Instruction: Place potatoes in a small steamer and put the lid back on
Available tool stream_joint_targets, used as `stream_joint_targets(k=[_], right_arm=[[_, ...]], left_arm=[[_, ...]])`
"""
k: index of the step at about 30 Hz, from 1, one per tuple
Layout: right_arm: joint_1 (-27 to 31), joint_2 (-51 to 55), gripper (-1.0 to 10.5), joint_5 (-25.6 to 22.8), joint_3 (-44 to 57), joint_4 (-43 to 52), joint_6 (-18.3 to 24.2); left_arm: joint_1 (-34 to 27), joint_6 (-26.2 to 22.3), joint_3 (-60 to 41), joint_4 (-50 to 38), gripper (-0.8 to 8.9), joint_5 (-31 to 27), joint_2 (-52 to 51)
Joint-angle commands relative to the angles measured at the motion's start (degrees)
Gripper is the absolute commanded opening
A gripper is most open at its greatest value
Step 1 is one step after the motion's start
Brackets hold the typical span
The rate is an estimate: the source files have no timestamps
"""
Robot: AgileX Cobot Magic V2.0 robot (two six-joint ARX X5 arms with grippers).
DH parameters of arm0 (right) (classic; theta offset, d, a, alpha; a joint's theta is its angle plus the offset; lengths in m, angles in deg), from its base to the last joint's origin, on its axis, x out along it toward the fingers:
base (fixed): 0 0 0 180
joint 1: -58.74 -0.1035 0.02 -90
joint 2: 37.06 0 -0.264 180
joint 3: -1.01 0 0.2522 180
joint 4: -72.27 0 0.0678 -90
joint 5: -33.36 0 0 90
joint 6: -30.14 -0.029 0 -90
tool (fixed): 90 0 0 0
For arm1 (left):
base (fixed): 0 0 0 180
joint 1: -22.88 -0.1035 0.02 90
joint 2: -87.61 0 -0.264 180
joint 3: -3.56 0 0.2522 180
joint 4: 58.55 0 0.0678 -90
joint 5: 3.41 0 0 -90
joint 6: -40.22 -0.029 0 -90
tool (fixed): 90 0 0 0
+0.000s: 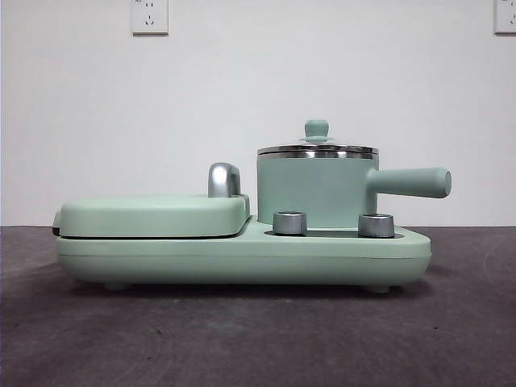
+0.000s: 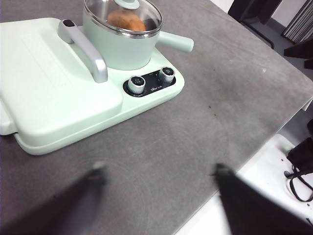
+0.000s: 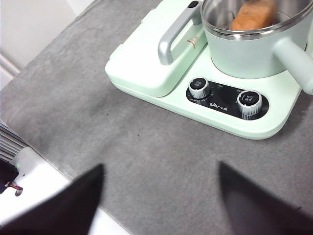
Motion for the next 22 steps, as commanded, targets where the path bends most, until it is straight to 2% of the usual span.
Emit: stream_joint_targets(k=[1, 22], right_arm=[[-0.57, -0.31, 0.0, 0.13, -0.33, 0.59, 0.61], [-0.57, -0.26, 0.2, -0.09, -0.33, 0.61, 0.57]], left_arm=[[0.50, 1.07, 0.61, 0.15, 0.20, -0.11, -0.24], [-0.61, 0.90, 0.26, -0.22, 0.06, -0.09, -0.98]])
